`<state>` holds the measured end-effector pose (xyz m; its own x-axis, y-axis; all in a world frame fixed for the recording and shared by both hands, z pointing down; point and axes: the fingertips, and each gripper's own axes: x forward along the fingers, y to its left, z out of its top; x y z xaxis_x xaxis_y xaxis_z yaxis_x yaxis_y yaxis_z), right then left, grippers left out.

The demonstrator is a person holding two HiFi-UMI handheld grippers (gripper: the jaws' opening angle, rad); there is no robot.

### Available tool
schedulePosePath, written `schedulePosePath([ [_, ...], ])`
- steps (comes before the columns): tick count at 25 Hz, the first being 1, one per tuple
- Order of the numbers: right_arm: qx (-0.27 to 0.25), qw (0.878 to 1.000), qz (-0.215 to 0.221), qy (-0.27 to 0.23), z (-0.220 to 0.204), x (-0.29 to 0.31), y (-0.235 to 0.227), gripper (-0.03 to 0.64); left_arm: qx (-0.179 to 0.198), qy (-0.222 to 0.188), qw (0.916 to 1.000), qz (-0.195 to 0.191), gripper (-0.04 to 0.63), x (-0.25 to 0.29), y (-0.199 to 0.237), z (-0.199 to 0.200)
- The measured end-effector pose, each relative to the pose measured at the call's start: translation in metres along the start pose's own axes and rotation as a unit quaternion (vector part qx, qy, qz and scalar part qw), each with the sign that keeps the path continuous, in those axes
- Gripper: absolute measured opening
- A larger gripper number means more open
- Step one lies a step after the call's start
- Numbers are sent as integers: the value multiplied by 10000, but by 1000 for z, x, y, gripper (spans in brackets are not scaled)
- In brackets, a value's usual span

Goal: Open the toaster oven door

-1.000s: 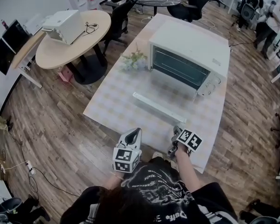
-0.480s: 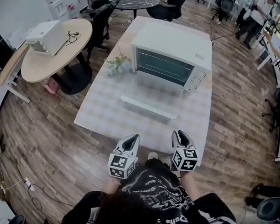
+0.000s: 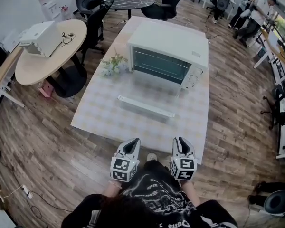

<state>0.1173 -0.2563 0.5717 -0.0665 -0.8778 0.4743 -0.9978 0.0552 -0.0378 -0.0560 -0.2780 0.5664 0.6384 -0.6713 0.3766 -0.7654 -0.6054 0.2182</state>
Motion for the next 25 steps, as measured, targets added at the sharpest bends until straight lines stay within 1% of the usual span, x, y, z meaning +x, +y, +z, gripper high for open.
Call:
schedulePosePath([
  [4,-39,9997,-237,-105,1,-12,1,63,95,5,9999,-95,20,-9,-5,-1],
  [7,-58,9992,-369,-165,2,-18,2,14,137,13,9998,-120,20,-14,-8,-2],
  [13,-95,9990,-432,-77,-4,-23,5,9,254,88,9995,-140,20,-18,-12,-8],
  [16,-47,9991,-415,-45,-7,-24,8,8,295,123,9994,-166,20,-20,-13,-10],
  [25,-159,9994,-319,-22,-4,-21,14,8,344,110,9992,-194,20,-19,-16,-6],
])
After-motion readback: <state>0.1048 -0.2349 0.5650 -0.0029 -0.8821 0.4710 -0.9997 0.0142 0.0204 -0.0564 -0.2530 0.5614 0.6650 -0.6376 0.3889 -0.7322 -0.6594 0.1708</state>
